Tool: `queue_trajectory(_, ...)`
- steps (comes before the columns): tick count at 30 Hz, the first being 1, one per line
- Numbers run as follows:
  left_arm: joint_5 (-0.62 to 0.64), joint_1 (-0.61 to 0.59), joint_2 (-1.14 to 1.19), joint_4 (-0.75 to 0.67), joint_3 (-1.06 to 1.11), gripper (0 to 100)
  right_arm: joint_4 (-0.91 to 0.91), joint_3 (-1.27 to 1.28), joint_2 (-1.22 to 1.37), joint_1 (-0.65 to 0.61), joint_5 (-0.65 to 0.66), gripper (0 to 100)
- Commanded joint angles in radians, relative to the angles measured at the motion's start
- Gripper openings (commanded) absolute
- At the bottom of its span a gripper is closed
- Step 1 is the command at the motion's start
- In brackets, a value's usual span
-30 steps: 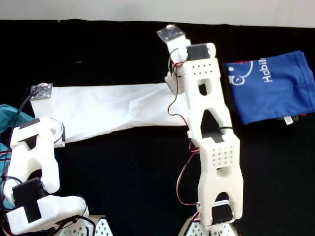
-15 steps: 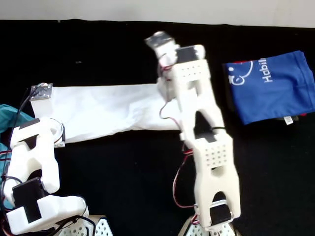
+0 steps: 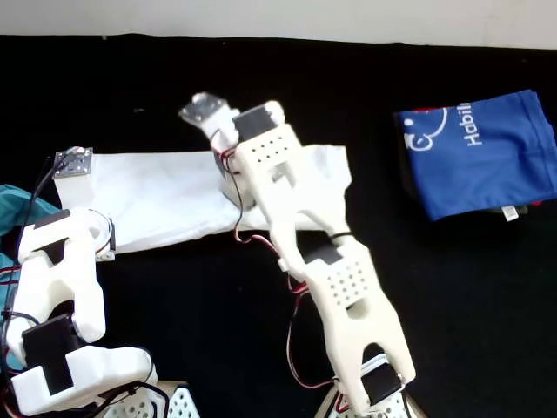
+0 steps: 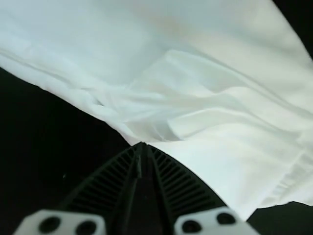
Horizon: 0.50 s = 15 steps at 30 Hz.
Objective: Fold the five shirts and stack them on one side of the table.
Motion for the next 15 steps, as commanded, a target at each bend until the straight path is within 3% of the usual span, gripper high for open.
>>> queue_trajectory(1,0.011,0.012,0.007,-0.012,0.001,1,-0.051,-0.008,0.045,0.007,0.009,0.7)
queue_trajectory(9,0.011,0.012,0.007,-0.012,0.001,1,-0.131,-0.163,0.09,0.007,0.003,0.7)
queue_trajectory(15,0.011,0.012,0.007,-0.012,0.001,1,0.03,-0.341,0.088,0.01,0.003,0.7)
